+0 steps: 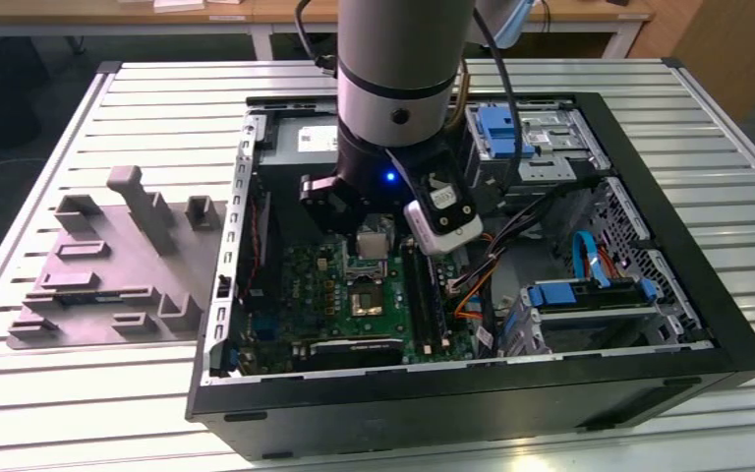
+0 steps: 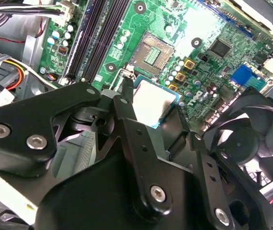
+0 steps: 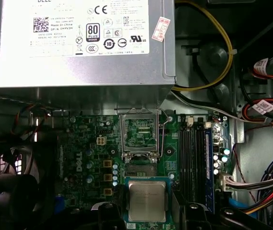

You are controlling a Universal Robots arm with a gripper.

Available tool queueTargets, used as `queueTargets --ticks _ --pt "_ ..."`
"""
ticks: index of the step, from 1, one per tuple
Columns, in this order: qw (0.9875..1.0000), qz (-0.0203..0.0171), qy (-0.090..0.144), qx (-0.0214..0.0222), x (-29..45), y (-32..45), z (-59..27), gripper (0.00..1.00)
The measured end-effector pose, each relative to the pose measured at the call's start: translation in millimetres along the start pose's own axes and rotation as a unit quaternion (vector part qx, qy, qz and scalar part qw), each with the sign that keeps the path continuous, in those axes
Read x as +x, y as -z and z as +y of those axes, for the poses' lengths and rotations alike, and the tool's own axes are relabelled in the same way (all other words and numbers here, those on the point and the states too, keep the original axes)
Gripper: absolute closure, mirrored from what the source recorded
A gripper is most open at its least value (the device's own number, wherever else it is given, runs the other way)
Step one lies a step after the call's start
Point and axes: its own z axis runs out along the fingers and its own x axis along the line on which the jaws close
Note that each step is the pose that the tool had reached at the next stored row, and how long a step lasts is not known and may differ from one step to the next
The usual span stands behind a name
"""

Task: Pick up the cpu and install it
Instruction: 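Place the cpu into insertion slot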

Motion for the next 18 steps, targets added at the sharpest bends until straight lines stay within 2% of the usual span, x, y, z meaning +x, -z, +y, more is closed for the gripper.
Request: queueTargets --ticks 6,18 --pt "1.0 0.0 0.0 -0.0001 0.4 -0.5 -0.1 0.53" --pt "1.0 0.0006 0.003 0.0004 -0.7 -21.6 -4.0 0.53"
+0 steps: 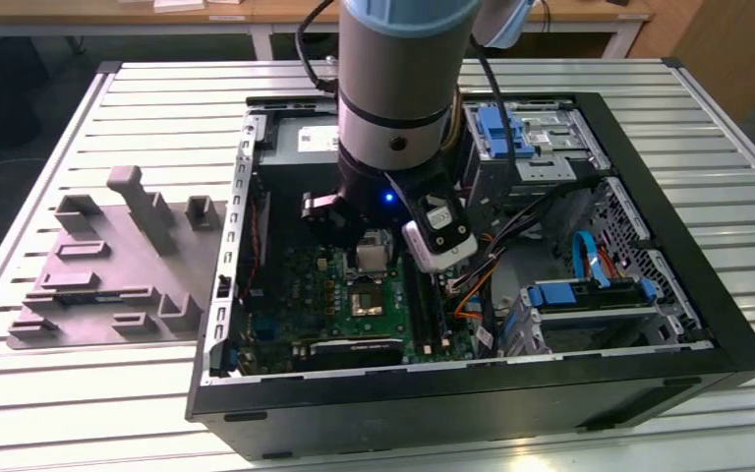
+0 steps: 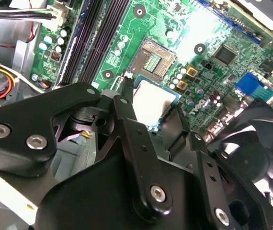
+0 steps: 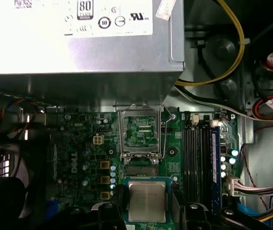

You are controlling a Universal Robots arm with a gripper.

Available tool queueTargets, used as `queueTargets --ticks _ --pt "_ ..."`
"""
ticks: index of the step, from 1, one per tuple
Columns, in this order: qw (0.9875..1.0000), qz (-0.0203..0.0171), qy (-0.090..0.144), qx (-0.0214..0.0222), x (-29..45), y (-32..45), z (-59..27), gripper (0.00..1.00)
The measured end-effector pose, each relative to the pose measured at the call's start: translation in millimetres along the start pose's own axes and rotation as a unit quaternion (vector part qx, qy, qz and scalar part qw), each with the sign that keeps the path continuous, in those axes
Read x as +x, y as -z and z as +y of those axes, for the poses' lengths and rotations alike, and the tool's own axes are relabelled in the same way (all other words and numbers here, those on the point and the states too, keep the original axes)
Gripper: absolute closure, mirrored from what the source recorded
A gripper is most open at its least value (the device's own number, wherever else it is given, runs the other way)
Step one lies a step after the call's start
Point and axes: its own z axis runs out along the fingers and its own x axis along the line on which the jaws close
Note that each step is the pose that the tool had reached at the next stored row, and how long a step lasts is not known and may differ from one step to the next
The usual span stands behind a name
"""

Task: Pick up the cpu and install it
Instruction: 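Place the cpu into insertion slot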

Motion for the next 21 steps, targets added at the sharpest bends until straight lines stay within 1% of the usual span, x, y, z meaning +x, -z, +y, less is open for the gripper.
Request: queueTargets --ticks 3,8,17,21 --pt "1.0 0.0 0.0 0.0 -0.3 -5.1 -1.8 0.53" --pt "1.0 -0.0001 0.0 -0.0002 -0.6 -9.9 -6.6 0.53" --pt "1.0 0.0 0.0 0.0 -1.6 -25.9 -10.3 0.53" --pt "1.0 -0.0001 0.0 0.0001 -1.7 -29.2 -11.5 0.53"
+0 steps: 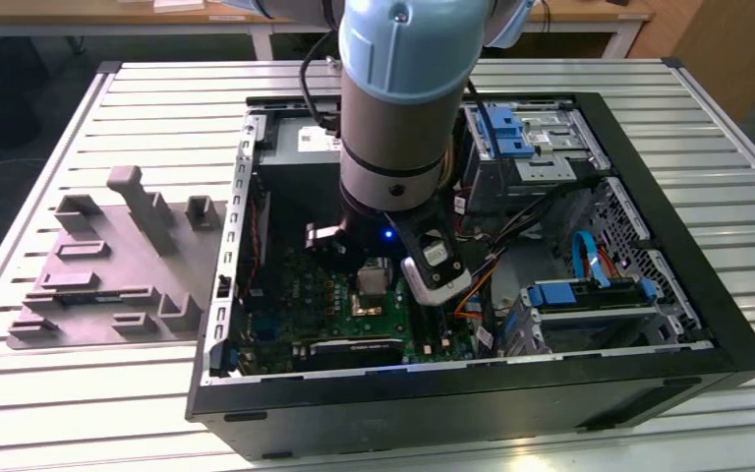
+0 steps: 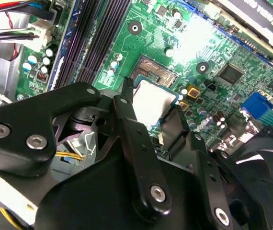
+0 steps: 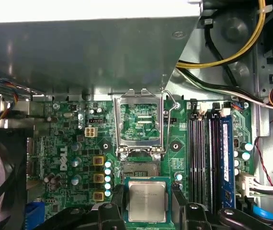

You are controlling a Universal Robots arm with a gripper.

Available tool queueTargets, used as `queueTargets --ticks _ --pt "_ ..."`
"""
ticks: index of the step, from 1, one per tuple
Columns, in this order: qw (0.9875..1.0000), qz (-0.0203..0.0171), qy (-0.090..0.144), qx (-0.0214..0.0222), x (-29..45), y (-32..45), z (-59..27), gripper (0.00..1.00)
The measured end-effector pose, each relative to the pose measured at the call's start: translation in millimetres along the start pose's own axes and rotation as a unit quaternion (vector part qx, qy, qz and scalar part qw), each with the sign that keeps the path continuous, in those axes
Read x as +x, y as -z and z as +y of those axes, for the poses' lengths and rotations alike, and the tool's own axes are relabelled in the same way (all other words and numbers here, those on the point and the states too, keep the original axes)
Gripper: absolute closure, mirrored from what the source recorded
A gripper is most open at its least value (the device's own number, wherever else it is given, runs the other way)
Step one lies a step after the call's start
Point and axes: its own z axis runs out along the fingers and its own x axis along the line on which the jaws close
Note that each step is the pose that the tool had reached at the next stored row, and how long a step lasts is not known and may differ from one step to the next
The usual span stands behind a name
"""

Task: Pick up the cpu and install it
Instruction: 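Place the cpu into insertion slot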

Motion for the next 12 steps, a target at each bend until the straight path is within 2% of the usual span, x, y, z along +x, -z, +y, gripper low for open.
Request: queueTargets --ticks 5,12 --pt "1.0 0.0 0.0 -0.0001 -0.1 -1.3 -0.1 0.53" --pt "1.0 0.0004 0.005 0.0003 -0.4 -13.4 -0.9 0.53"
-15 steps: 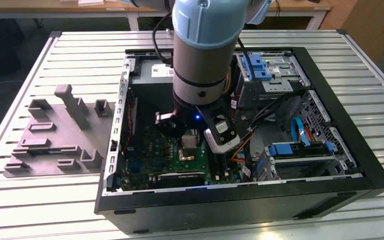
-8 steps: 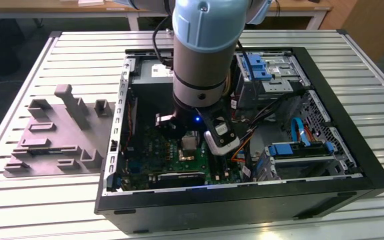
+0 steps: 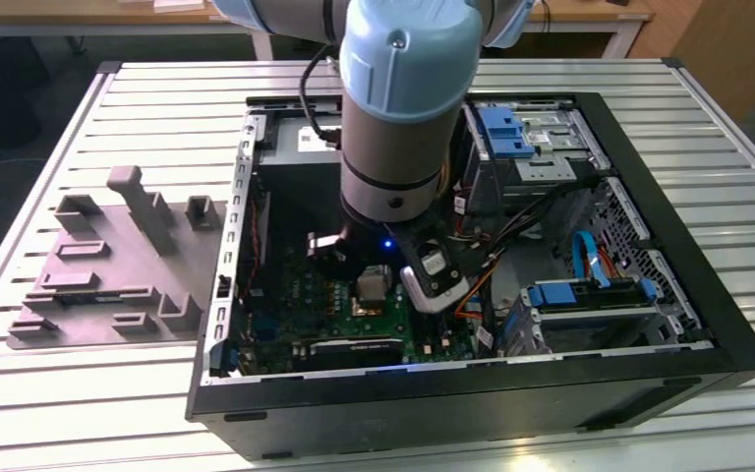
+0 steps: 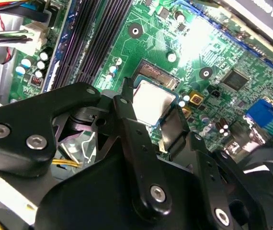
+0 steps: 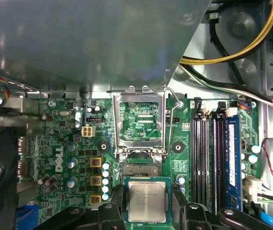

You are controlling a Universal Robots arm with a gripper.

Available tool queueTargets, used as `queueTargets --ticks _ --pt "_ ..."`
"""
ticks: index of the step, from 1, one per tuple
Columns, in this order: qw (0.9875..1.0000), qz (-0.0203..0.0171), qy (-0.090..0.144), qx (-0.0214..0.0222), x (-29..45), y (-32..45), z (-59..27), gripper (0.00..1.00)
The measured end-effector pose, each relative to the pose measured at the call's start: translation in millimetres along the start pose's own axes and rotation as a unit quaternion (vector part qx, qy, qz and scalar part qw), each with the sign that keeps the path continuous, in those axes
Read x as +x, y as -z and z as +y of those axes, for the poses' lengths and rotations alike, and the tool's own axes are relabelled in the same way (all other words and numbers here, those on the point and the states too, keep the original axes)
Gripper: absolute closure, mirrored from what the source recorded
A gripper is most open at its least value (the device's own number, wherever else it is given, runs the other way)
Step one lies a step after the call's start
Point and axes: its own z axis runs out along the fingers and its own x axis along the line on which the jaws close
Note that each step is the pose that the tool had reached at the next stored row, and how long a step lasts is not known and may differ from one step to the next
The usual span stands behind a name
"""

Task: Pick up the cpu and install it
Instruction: 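Place the cpu into insertion slot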

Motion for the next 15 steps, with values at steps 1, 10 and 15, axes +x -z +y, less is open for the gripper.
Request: queueTargets --ticks 1,10,15 --pt "1.0 0.0 0.0 0.0 0.3 -1.8 -0.1 0.53" --pt "1.0 -0.0001 -0.001 -0.0002 3.3 -10.5 -0.7 0.53" --pt "1.0 -0.0001 -0.001 -0.0006 3.0 -17.2 -1.2 0.53"
